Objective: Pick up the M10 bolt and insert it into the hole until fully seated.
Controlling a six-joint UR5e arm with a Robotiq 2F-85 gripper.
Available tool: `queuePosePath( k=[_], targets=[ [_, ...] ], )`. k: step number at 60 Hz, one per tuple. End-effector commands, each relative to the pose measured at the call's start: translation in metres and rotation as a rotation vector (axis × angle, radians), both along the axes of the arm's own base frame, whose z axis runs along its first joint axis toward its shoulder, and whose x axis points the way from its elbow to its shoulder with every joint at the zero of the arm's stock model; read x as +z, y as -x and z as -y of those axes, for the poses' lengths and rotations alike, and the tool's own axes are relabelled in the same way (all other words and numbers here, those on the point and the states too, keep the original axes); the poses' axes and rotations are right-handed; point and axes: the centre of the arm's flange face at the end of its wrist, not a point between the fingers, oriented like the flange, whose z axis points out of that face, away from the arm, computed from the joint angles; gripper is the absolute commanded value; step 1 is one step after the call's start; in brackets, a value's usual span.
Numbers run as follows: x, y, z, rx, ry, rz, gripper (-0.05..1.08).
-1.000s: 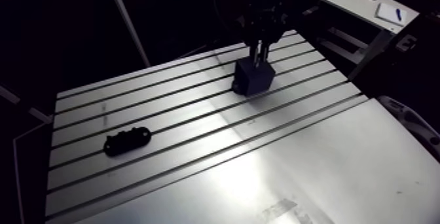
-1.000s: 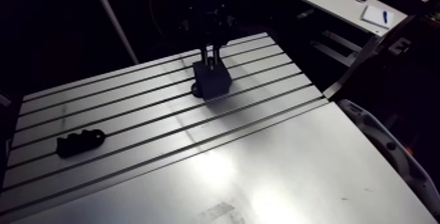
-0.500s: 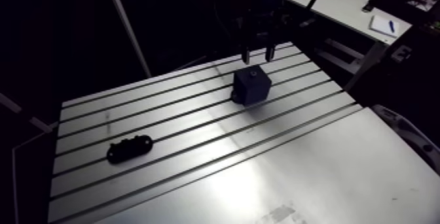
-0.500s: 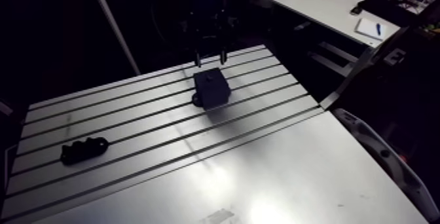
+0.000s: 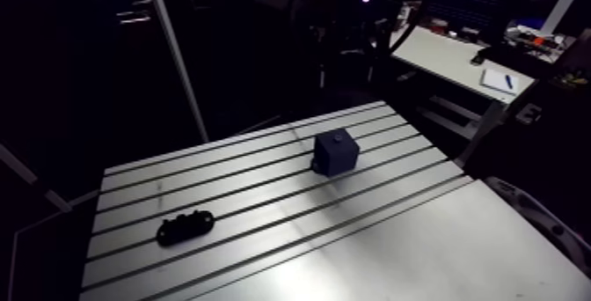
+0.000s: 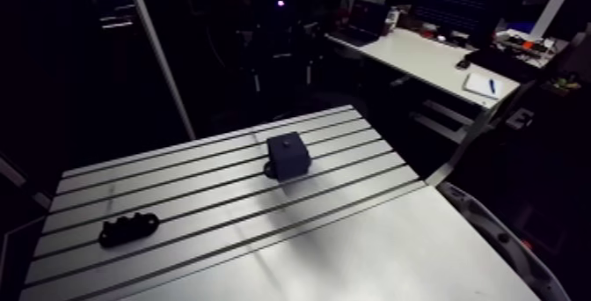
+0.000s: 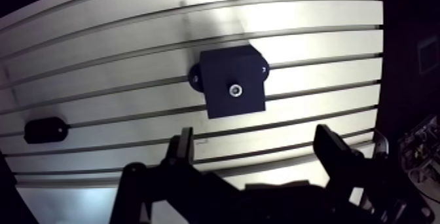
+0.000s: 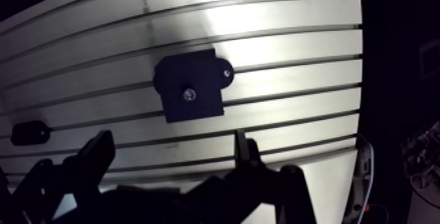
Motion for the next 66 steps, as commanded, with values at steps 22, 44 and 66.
queuePosePath(
  k=[22, 44, 66],
  targets=[
    [0.154, -0.039, 0.148, 0.138, 0.027, 0.022, 0.00],
    [0.186, -0.022, 0.184, 0.161, 0.037, -0.020, 0.00],
    [0.181, -0.023, 0.202, 0.195, 0.038, 0.014, 0.00]
  ],
)
